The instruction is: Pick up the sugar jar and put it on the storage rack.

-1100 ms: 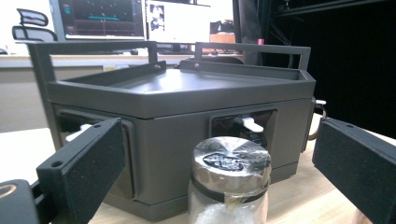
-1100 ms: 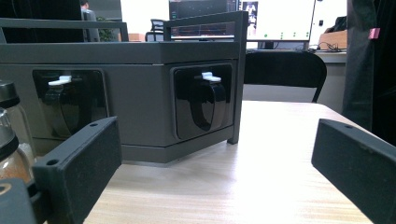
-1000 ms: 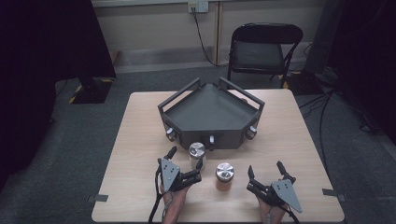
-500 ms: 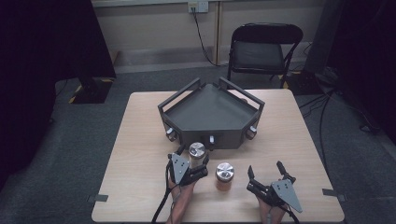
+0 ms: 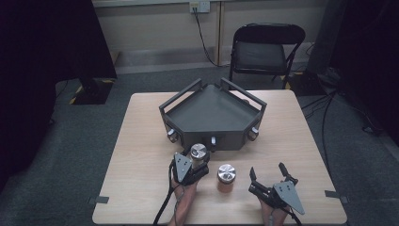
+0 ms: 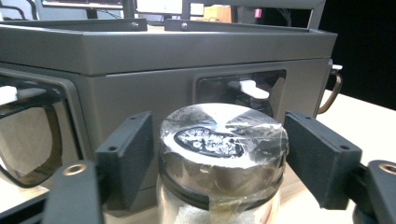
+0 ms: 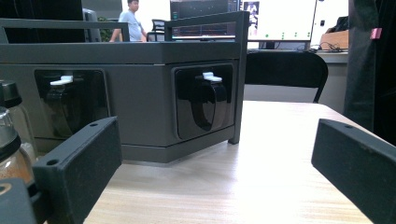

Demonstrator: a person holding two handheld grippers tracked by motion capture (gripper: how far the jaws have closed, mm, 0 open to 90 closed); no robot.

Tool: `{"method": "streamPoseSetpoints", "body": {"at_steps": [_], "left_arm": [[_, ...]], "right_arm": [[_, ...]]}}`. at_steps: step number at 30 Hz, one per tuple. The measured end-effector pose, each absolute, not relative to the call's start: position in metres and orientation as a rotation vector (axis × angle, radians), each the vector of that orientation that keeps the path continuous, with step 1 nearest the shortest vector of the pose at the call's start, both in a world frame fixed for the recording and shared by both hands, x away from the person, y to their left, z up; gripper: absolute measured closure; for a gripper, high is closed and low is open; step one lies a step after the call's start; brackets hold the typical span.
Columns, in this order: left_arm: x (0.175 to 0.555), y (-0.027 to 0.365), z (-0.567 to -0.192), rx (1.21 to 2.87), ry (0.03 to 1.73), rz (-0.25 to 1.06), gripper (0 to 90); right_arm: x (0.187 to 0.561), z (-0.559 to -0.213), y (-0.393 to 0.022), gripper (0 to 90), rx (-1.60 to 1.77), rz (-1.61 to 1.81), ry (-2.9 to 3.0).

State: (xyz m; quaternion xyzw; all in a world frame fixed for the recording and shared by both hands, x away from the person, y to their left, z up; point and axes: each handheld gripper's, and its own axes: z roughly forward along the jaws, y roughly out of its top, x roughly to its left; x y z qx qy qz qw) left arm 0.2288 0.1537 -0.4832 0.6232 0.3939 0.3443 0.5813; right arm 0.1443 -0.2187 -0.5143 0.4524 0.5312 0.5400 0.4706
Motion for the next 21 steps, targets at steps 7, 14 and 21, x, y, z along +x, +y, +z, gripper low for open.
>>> {"method": "streamPoseSetpoints", "body": {"at_steps": [7, 14, 21], "left_arm": [[0.2305, 0.1534, -0.4834, 1.457, 0.933, 0.798, 35.0], [0.2299, 0.1529, -0.483, 1.457, 0.933, 0.8, 35.4], [0.2298, 0.1554, -0.4805, 1.468, 0.93, 0.787, 35.5]], "right_arm": [[0.1443, -0.5142, -0.2188, 0.9, 1.108, 1.323, 1.302], [0.1443, -0.5142, -0.2188, 0.9, 1.108, 1.323, 1.302], [0.1443, -0.5142, -0.2187, 0.9, 1.108, 1.323, 1.302]]}}
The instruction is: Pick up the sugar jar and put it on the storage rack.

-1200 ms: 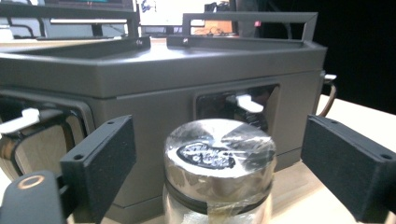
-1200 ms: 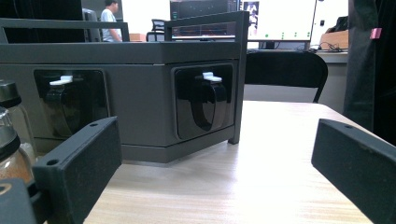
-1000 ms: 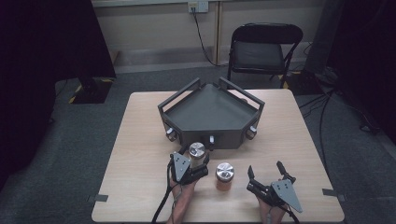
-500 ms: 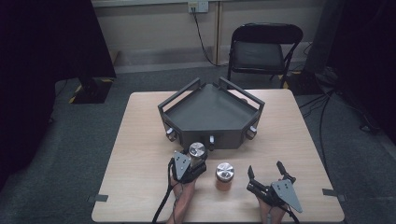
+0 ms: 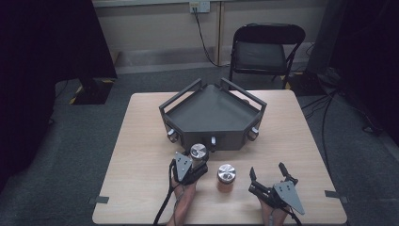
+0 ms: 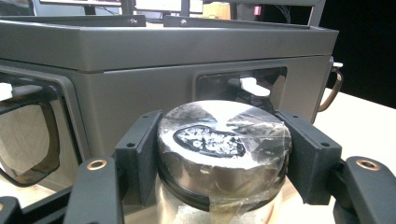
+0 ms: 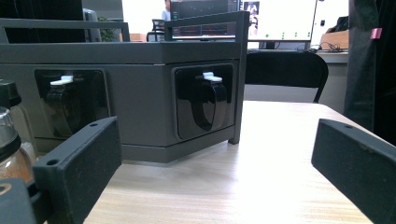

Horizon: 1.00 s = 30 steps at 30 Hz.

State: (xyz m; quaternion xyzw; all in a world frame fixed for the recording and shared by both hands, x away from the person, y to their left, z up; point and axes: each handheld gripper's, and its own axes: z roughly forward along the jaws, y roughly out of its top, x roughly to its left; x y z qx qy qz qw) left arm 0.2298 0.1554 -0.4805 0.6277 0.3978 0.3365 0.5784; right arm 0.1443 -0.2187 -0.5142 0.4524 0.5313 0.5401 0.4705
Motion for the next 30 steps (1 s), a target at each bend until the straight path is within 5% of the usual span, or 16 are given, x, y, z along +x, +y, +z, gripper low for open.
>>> {"method": "streamPoseSetpoints", "body": {"at_steps": [30], "left_arm": [[0.224, 0.183, -0.437, 1.44, 0.75, 0.725, 35.6]], "right_arm": [[0.144, -0.514, -0.218, 0.9, 1.11, 1.321, 1.3]]}}
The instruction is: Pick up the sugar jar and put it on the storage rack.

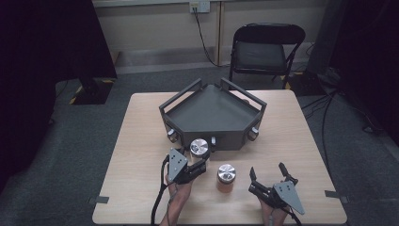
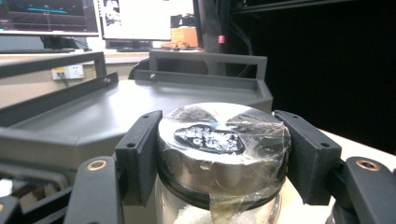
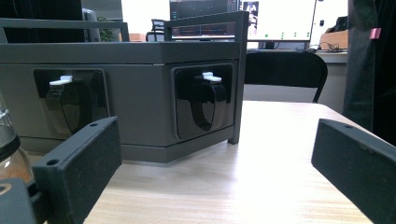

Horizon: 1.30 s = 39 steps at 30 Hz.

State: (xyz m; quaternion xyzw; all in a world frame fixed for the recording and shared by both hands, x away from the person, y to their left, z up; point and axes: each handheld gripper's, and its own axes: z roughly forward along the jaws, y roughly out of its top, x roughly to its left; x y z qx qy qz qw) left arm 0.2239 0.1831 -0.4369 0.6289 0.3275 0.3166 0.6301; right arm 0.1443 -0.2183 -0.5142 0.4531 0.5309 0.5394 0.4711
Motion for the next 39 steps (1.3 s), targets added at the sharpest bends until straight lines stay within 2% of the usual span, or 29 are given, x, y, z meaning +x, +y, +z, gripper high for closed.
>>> {"method": "streamPoseSetpoints", "body": {"at_steps": [8, 25, 39], "left_arm": [[0.234, 0.193, -0.422, 1.412, 0.729, 0.677, 35.6], [0.252, 0.189, -0.376, 1.407, 0.705, 0.698, 35.6], [0.274, 0.173, -0.361, 1.37, 0.833, 0.759, 35.6]], "right_arm": [[0.144, -0.514, -0.218, 0.9, 1.11, 1.321, 1.3], [0.144, -0.514, -0.218, 0.9, 1.11, 1.32, 1.3], [0.144, -0.514, -0.218, 0.9, 1.109, 1.322, 1.3]]}}
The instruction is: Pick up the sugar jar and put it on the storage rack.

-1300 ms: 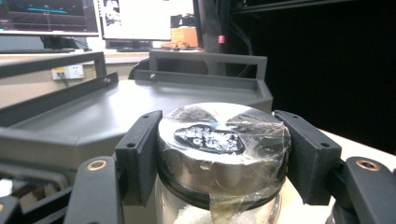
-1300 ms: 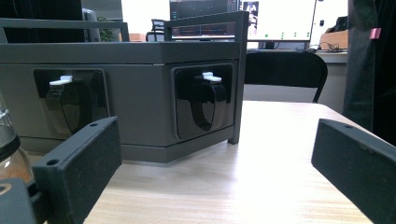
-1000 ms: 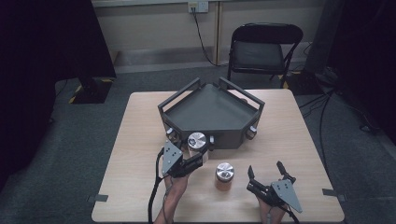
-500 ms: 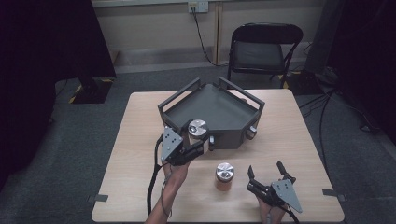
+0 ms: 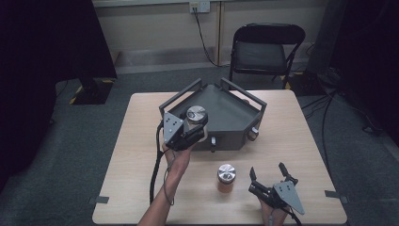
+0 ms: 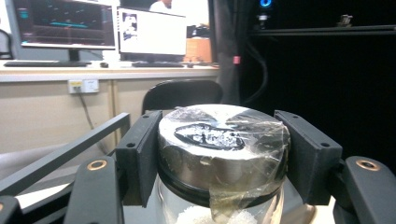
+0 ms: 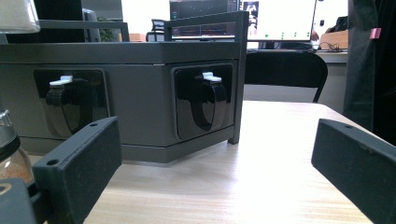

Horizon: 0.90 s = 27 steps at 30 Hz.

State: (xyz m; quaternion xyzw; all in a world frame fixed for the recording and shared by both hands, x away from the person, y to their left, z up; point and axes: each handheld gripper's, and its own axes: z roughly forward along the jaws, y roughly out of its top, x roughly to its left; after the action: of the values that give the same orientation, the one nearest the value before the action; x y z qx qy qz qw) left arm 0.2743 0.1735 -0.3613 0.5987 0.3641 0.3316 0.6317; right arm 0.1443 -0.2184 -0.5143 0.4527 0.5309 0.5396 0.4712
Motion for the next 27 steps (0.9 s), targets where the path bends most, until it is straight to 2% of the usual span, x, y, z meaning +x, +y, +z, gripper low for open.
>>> {"method": "streamPoseSetpoints", "body": {"at_steps": [24, 27], "left_arm": [[0.312, 0.146, -0.365, 1.342, 0.951, 0.872, 35.6], [0.315, 0.147, -0.366, 1.334, 0.971, 0.856, 35.6]], "right_arm": [[0.144, -0.514, -0.219, 0.9, 1.107, 1.324, 1.303], [0.144, -0.514, -0.219, 0.9, 1.106, 1.325, 1.304]]}}
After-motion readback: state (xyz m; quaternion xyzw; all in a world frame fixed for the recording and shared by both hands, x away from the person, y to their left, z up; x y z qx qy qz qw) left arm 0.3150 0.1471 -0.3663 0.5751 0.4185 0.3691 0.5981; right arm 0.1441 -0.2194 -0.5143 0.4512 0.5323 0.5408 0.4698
